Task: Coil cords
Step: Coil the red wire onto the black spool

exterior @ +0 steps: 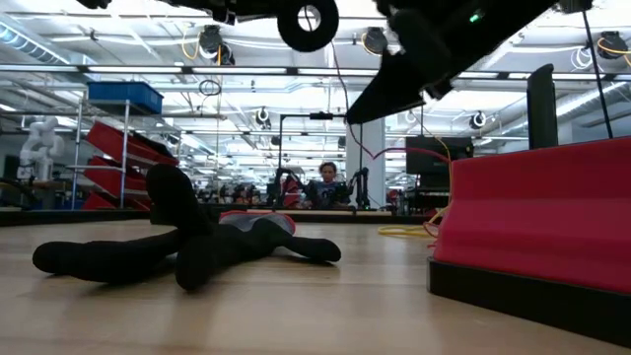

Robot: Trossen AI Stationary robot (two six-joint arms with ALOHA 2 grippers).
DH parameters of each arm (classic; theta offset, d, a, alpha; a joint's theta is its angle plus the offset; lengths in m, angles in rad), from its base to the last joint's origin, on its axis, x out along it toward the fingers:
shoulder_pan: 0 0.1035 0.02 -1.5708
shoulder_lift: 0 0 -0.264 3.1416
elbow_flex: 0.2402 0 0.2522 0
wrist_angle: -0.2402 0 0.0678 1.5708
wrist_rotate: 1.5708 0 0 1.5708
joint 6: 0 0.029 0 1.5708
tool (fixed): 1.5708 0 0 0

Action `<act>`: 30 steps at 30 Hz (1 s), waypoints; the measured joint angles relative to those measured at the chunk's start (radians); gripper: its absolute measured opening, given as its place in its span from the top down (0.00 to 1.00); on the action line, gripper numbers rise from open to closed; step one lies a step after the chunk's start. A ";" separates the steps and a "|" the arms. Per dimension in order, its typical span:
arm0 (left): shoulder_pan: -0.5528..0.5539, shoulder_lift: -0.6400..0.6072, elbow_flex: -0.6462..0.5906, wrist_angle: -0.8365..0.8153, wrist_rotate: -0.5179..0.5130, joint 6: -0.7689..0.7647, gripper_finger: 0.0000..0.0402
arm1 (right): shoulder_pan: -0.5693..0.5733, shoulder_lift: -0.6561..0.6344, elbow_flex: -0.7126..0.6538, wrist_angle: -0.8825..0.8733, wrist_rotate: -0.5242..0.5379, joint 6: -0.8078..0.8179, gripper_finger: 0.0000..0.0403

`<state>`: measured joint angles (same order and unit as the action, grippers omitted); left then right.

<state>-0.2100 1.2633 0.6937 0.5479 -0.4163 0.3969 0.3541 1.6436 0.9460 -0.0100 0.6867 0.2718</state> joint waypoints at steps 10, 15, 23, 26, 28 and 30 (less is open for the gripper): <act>-0.002 0.000 0.000 0.012 0.006 -0.002 1.00 | -0.049 0.040 0.000 0.044 0.002 -0.006 0.79; -0.002 0.000 0.000 0.015 0.007 0.000 1.00 | -0.047 0.041 0.000 0.045 0.020 -0.014 0.93; -0.002 0.000 0.000 0.010 0.008 0.000 1.00 | -0.025 0.041 0.000 0.046 0.021 -0.029 0.95; -0.002 0.000 0.000 0.010 0.008 0.000 1.00 | -0.019 0.041 0.000 0.042 0.021 -0.027 0.93; -0.002 0.000 0.000 0.011 0.008 0.000 1.00 | -0.018 0.041 0.000 0.041 0.021 -0.026 0.92; -0.002 0.000 0.000 0.010 0.008 0.000 1.00 | -0.018 0.041 0.000 0.040 0.020 -0.025 0.92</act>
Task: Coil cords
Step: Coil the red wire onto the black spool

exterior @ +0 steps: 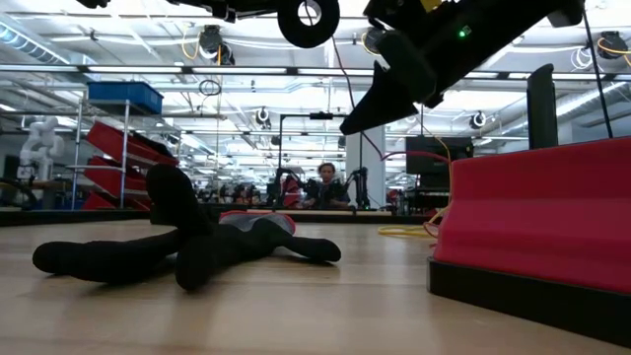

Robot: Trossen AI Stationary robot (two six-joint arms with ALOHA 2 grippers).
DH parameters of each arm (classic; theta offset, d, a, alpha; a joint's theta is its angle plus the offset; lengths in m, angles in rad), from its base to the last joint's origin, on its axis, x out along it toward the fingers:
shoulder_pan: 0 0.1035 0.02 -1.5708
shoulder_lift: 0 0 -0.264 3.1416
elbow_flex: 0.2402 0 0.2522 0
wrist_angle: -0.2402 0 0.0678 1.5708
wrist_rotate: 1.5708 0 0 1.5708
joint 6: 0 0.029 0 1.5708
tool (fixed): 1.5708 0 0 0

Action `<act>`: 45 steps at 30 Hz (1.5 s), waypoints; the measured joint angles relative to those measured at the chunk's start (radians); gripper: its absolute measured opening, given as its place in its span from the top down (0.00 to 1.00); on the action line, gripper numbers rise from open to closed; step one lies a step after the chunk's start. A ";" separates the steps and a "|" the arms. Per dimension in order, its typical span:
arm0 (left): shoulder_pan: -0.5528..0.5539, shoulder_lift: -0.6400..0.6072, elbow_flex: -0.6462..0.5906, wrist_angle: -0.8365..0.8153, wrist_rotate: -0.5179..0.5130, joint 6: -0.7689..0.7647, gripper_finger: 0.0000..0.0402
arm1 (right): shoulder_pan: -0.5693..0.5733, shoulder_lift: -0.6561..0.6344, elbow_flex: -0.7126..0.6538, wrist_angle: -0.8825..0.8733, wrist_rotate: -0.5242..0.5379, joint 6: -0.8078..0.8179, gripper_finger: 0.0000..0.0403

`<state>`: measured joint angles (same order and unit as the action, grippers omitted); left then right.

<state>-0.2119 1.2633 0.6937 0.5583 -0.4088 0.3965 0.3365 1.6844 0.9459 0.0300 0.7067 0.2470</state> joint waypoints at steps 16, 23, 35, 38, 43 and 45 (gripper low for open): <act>0.000 0.000 0.000 -0.027 0.000 -0.019 1.00 | 0.020 -0.023 0.000 -0.049 0.051 -0.005 0.90; 0.000 0.000 0.000 -0.025 0.000 -0.020 1.00 | 0.035 -0.024 0.000 -0.051 0.046 -0.004 0.90; 0.000 0.000 0.000 -0.017 0.000 -0.026 1.00 | 0.034 -0.024 0.000 -0.050 0.067 0.005 0.99; 0.000 0.000 0.000 0.000 0.000 -0.044 1.00 | 0.034 -0.024 0.000 -0.047 0.111 0.024 1.00; 0.000 0.051 0.002 0.087 0.000 -0.052 1.00 | 0.027 -0.024 0.000 0.010 0.175 0.029 1.00; 0.000 0.094 0.002 0.154 0.000 -0.052 1.00 | 0.018 -0.024 0.000 0.031 0.186 0.029 1.00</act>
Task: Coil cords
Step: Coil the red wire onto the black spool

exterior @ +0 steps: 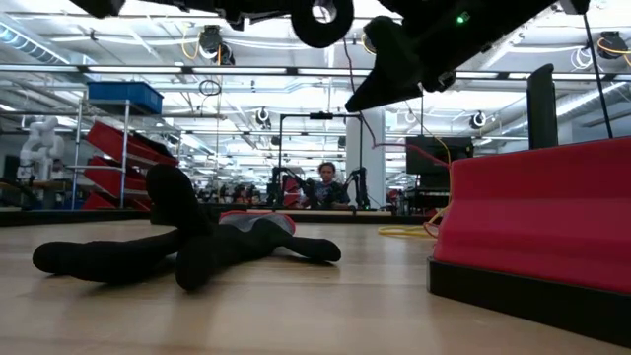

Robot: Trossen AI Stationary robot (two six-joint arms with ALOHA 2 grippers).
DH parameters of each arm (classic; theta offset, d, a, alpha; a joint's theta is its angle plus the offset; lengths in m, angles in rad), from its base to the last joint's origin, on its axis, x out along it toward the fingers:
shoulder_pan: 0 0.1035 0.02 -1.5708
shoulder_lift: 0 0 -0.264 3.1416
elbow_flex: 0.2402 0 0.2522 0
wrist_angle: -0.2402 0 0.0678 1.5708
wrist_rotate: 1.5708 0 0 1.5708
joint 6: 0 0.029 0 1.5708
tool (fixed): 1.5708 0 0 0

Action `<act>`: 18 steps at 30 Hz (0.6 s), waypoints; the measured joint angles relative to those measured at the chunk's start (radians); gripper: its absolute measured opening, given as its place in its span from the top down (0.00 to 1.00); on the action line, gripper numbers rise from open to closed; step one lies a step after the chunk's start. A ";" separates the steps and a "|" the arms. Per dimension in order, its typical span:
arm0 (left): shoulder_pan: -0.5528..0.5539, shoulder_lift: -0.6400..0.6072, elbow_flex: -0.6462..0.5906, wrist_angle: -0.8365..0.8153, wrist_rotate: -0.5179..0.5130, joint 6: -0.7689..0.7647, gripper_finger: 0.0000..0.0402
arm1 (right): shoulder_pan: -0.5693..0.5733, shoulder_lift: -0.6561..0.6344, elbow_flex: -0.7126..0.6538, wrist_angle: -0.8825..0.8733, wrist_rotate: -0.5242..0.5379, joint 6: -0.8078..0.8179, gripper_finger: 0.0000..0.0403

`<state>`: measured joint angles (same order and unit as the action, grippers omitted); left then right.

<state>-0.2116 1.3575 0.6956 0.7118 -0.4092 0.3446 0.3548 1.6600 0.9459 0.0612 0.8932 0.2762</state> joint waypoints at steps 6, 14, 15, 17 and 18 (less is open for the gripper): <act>0.015 0.157 0.000 0.307 -0.012 0.001 1.00 | -0.036 0.027 0.000 0.070 0.002 -0.005 1.00; 0.051 0.315 0.000 0.515 -0.020 0.000 1.00 | -0.046 0.075 0.000 0.161 -0.001 -0.008 1.00; 0.051 0.328 0.000 0.520 -0.029 0.000 1.00 | -0.047 0.079 0.000 0.170 0.000 -0.008 1.00; 0.050 0.354 0.000 0.544 -0.045 0.001 1.00 | -0.049 0.085 0.000 0.198 0.001 -0.008 1.00; 0.051 0.365 0.000 0.552 -0.053 0.002 1.00 | -0.051 0.088 0.000 0.212 0.002 -0.014 1.00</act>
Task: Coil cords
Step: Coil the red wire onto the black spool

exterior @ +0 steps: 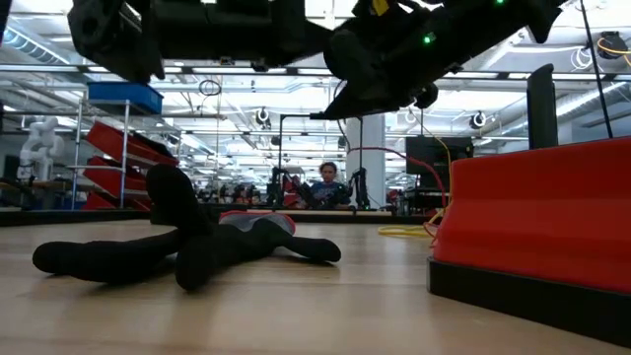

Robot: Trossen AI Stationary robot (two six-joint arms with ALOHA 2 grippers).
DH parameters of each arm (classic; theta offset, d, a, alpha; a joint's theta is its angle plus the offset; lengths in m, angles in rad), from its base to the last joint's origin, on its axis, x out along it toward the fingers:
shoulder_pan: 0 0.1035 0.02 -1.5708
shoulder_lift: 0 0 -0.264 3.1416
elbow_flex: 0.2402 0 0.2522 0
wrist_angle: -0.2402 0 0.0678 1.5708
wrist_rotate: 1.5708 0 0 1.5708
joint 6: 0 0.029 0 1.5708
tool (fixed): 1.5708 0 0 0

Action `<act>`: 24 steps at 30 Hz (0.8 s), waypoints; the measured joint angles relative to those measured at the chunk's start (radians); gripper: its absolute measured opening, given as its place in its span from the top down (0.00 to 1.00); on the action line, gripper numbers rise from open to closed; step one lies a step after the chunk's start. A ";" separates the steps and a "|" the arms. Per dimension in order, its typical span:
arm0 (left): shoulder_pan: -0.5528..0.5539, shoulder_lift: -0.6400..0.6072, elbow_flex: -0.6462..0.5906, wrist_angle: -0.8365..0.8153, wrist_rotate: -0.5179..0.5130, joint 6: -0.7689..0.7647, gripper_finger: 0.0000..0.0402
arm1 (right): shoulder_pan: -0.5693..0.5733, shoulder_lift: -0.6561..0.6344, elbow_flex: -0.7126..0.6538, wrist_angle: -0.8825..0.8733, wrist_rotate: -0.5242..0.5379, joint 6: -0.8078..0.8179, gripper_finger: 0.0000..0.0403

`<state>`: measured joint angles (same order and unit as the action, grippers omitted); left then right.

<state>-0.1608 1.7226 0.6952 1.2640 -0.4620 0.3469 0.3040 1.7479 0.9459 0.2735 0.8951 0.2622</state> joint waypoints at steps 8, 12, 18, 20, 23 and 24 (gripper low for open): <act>-0.001 0.045 0.000 -0.001 -0.074 0.119 1.00 | 0.001 0.002 0.000 0.083 -0.001 -0.024 1.00; -0.008 0.044 0.000 -0.009 -0.117 0.220 1.00 | 0.006 0.002 0.000 0.100 -0.002 -0.024 1.00; -0.031 0.044 0.000 -0.051 -0.176 0.381 1.00 | 0.026 0.002 0.005 0.110 -0.001 -0.045 1.00; -0.039 0.044 0.000 -0.060 -0.195 0.422 1.00 | 0.032 0.002 0.013 0.110 -0.002 -0.059 1.00; -0.050 0.043 -0.001 -0.078 -0.219 0.460 1.00 | 0.041 -0.013 0.028 0.083 -0.001 -0.081 1.00; -0.052 0.043 -0.001 -0.079 -0.226 0.469 1.00 | 0.045 -0.025 0.031 0.068 0.000 -0.086 1.00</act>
<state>-0.2129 1.7660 0.6945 1.1849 -0.6884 0.8157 0.3490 1.7230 0.9768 0.3415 0.8947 0.1763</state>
